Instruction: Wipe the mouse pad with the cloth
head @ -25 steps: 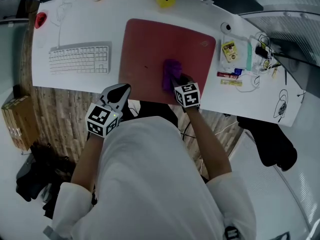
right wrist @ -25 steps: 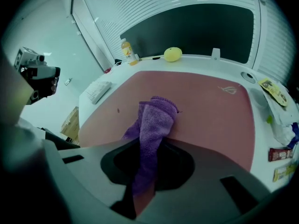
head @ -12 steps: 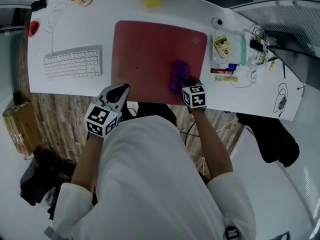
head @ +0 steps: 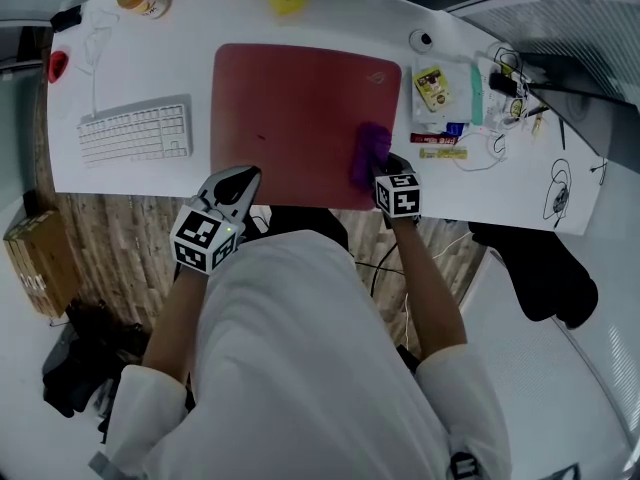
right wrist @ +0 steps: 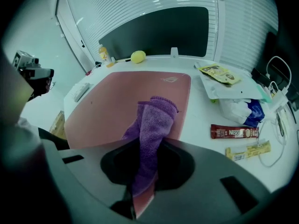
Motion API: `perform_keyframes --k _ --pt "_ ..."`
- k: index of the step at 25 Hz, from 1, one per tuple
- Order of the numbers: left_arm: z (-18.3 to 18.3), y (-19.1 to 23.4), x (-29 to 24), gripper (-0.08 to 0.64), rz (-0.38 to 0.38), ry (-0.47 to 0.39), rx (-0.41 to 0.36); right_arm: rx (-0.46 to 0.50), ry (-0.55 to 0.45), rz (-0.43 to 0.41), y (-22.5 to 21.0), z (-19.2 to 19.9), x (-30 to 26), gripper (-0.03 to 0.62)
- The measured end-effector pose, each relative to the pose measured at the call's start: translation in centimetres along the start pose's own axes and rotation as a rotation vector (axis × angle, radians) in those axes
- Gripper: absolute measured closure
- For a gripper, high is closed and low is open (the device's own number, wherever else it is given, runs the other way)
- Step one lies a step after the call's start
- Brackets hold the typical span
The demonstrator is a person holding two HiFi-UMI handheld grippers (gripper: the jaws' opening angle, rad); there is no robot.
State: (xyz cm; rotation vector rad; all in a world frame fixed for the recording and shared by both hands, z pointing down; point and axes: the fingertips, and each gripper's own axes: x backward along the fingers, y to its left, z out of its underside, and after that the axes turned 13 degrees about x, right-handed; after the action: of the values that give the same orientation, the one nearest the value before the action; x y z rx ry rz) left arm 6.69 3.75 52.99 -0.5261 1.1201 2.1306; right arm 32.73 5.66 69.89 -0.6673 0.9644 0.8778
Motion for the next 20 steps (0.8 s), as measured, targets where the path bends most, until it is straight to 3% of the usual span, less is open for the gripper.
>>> perform_keyframes --k 8,14,20 --pt "-0.1 -0.4 -0.8 0.540 0.006 -0.010 0.003 -0.018 0.018 0.070 -4.0 1.3 1.6 0.518" --pt "0.2 -0.6 -1.0 0.540 0.009 -0.027 0.020 0.042 -0.045 0.120 -5.7 -1.7 4.0 0.518" --pt "0.1 -0.5 -0.6 0.540 0.003 -0.046 0.032 0.103 -0.039 0.198 -7.8 -4.0 5.1 0.518"
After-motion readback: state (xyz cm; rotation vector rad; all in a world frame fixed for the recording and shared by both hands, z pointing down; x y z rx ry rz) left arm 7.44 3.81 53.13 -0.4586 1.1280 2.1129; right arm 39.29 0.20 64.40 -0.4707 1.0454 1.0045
